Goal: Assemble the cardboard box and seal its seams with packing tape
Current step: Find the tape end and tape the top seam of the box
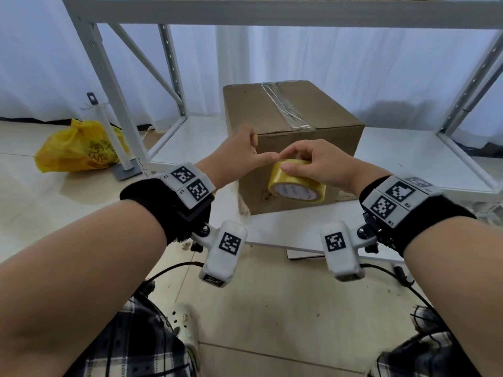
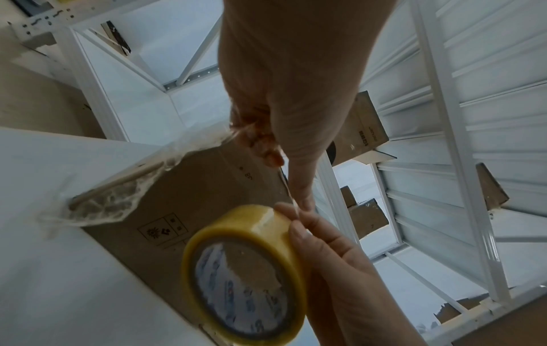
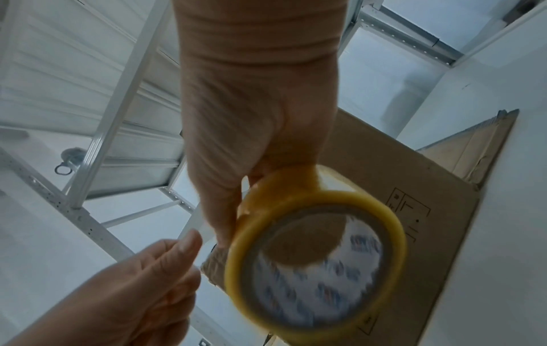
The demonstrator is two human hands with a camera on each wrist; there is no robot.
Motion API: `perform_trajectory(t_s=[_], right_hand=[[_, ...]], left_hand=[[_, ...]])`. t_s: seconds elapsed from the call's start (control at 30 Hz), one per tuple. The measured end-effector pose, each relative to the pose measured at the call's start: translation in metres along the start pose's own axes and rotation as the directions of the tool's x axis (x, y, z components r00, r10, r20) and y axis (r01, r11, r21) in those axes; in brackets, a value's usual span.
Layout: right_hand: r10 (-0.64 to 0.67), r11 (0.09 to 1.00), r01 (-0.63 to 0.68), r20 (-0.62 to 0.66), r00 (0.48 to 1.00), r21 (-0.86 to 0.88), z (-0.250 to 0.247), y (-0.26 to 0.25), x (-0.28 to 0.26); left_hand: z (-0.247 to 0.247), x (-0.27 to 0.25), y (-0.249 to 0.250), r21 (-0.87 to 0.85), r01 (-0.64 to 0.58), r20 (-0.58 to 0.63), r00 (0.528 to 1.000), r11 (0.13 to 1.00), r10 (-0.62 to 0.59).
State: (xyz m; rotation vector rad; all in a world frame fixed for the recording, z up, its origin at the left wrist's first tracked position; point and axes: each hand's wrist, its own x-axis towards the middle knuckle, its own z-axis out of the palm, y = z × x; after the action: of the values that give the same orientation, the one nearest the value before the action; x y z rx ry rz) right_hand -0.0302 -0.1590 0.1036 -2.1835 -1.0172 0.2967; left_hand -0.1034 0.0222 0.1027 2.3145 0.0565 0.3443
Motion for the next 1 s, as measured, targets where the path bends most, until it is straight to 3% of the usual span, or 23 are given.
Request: perform_trajectory(t_s=[0.2, 0.4, 0.53, 0.8, 0.9, 1.0], right_hand=[[0.070, 0.997, -0.072, 0.071, 0.995, 0.026, 0.001, -0.009, -0.001], [0.060, 0.998, -0.060, -0.023, 0.998, -0.012, -0.006, 0.001, 0.000], [0.030, 1.000, -0.030, -0.079, 0.996, -0.005, -0.005, 0.000, 0.001], [-0.019, 1.000, 0.020, -0.090, 0.996, 0.005, 0.000, -0.015, 0.004], [-0.009, 1.000, 0.009, -0.004, 1.000, 0.018, -0.001, -0.012, 0.003], [0.003, 1.000, -0.003, -0.022, 1.000, 0.001, 0.000, -0.009, 0.004]], left_hand=[[-0.007, -0.002, 0.004, 0.102, -0.020, 0.032, 0.999, 0.995, 0.017], [-0.012, -0.008, 0.004, -0.021, -0.016, 0.111, 0.994, 1.000, 0.018], [-0.007, -0.006, 0.009, -0.088, 0.002, 0.082, 0.997, 0.996, 0.005], [-0.002, 0.001, 0.008, 0.179, 0.112, 0.035, 0.992, 0.977, -0.120], [-0.005, 0.001, 0.005, 0.215, 0.110, 0.027, 0.993, 0.970, -0.119], [-0.003, 0.000, 0.009, 0.213, 0.146, 0.038, 0.987, 0.966, -0.158]])
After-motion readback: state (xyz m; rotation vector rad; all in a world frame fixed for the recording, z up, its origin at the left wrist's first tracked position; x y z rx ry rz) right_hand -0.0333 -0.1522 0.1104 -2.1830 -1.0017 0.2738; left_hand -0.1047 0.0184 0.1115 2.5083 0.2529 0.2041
